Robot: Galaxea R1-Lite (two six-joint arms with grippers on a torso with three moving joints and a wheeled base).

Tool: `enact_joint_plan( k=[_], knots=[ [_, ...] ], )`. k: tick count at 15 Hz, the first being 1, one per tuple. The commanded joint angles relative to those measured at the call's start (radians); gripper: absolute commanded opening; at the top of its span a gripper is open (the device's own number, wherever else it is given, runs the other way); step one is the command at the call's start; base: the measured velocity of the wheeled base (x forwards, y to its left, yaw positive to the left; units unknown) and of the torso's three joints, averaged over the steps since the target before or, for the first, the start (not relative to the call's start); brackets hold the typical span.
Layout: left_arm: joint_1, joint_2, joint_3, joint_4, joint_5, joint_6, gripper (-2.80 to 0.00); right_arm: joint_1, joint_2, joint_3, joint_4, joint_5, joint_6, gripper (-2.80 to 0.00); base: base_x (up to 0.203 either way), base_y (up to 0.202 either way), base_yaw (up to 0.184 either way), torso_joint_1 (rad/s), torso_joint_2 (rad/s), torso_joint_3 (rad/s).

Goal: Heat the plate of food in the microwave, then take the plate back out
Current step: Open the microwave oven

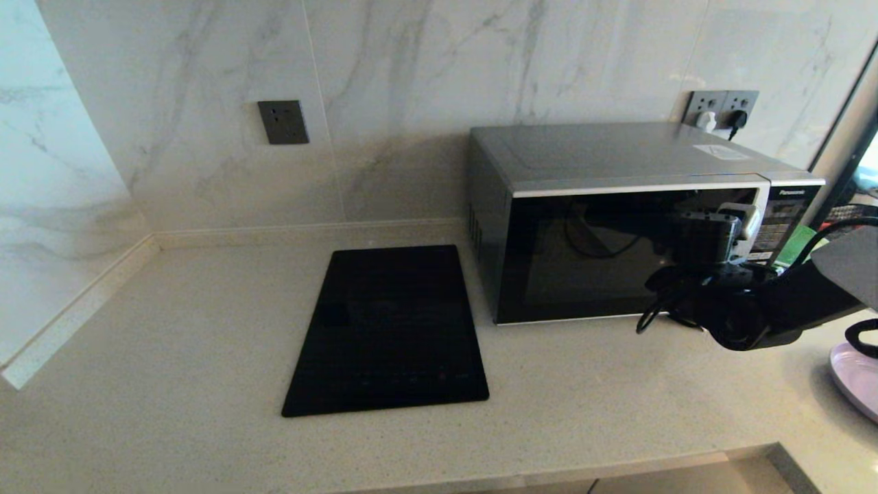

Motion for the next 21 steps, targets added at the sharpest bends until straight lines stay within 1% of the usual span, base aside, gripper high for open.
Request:
enact_joint_plan(
  k=[1,13,17,21],
  knots=[
    [0.000,0.001,0.000,-0.001,0.001,-0.001,-2.80,-0.001,0.006,-0.007,-0.005,-0.011,0.001,-2.80,0.000,0.000,0.000,0.000,0.00,0.000],
    [0.000,0.002,0.000,-0.001,0.001,-0.001,-2.80,0.007,-0.001,0.012,-0.032,-0.023,-0.002,-2.80,0.000,0.000,0.000,0.000,0.00,0.000],
    [0.000,0.002,0.000,-0.001,0.001,-0.001,-2.80,0.034,-0.011,0.053,-0.086,-0.039,-0.006,-2.80,0.000,0.000,0.000,0.000,0.00,0.000],
    [0.000,0.002,0.000,-0.001,0.001,-0.001,-2.80,0.047,-0.041,0.088,-0.095,-0.044,-0.009,-2.80,0.000,0.000,0.000,0.000,0.00,0.000]
  ],
)
